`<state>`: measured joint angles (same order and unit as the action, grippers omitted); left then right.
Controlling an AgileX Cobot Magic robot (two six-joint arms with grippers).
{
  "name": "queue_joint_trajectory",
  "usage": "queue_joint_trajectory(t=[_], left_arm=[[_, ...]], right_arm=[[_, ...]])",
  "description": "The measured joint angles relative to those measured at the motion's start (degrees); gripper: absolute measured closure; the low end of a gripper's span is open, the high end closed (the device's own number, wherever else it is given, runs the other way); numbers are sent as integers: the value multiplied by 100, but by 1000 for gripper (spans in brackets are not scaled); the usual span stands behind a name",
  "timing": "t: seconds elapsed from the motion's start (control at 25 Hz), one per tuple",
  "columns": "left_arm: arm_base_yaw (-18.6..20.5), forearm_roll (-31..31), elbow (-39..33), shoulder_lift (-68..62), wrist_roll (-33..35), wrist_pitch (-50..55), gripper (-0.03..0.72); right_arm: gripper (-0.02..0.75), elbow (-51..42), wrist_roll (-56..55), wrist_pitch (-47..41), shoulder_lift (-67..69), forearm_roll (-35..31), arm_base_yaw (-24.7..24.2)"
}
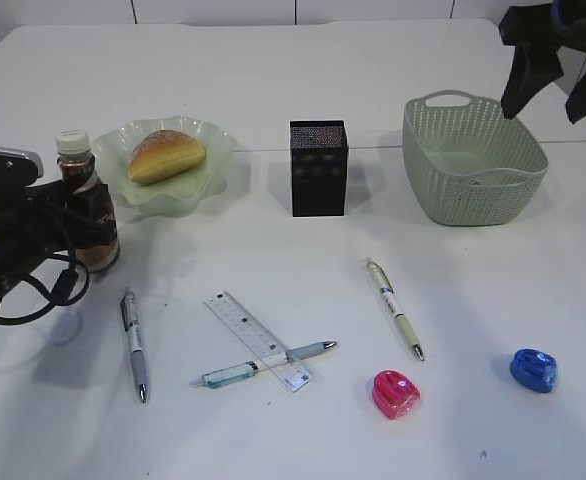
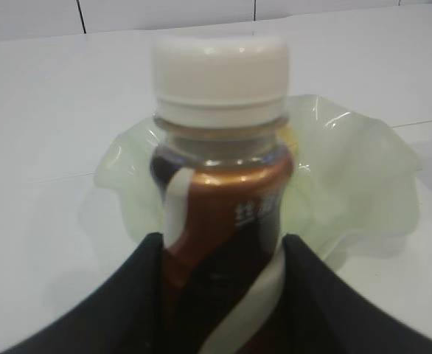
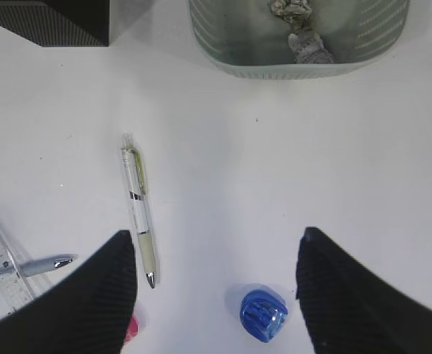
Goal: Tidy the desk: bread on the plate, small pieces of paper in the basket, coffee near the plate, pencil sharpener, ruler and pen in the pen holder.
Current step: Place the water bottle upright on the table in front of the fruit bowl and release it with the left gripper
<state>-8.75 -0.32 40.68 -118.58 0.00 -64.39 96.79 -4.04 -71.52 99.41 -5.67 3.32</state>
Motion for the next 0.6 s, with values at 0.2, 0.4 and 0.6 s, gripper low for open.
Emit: queue_joint_trajectory(t=[0.2,0.4,0.6], left_arm=[[0,32,0,0,0,0,370],[0,83,0,0,0,0,321],[0,196,0,0,0,-69,232]], right_arm=[[208,0,0,0,0,0,0],[208,0,0,0,0,0,0],[208,0,0,0,0,0,0]])
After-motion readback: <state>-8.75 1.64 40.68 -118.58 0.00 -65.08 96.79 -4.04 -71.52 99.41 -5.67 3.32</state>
